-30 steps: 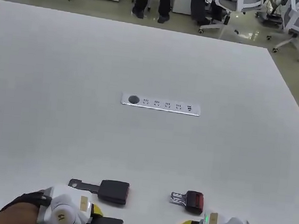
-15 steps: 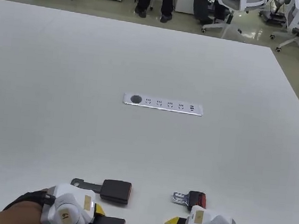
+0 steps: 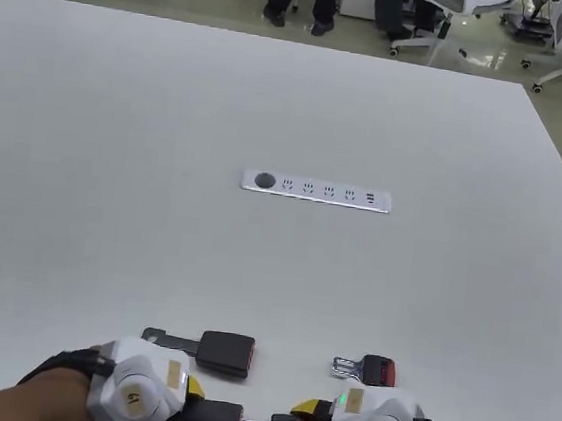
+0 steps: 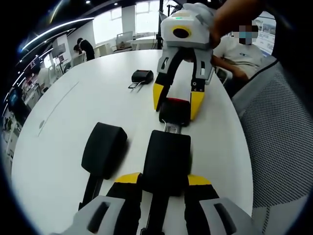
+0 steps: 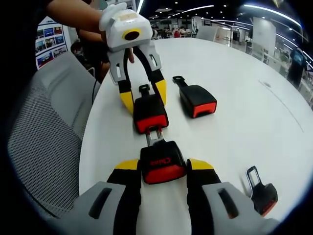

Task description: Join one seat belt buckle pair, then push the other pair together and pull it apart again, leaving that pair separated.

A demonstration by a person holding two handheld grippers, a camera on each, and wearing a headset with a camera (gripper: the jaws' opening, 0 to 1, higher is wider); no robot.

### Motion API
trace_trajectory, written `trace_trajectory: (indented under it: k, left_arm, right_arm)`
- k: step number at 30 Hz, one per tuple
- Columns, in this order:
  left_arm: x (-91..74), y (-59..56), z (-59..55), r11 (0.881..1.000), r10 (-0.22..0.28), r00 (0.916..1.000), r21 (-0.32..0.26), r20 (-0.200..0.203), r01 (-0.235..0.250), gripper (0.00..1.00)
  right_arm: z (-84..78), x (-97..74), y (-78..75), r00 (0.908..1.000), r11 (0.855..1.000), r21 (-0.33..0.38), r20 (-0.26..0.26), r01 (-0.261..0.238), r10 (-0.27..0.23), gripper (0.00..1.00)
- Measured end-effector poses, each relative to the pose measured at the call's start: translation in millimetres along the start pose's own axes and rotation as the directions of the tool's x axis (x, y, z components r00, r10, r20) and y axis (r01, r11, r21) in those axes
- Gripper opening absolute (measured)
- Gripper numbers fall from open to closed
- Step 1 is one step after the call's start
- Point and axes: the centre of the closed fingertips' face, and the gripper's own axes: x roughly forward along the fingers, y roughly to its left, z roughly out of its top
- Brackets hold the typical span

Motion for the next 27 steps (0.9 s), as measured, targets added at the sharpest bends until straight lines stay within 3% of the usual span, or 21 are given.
trace_trajectory:
  k: [11, 22, 27]
  left_arm:
    - [0.5, -0.7, 0.3, 1.0, -0.001, 0.9999, 0.009, -0.012, 0.001, 0.34]
    - [1.4, -1.3, -0.8, 0.996, -0.042, 0.9979, 0.072, -0.05, 0.045, 0.33]
    - [1.5, -1.4, -1.5, 0.996, -0.047, 0.9977, 0.072, -0.049, 0.05, 0.33]
  right_arm:
    - [7.5, 9.2, 6.6, 1.0, 1.0, 0.012, 0.001, 0.01, -0.01, 0.34]
    - [15.8, 18.3, 10.1, 0.9997, 0.999, 0.023, -0.005, 0.023, -0.023, 0.33]
    - [16.7, 20.9, 6.8, 0.9996, 0.999, 0.025, -0.009, 0.028, -0.028, 0.33]
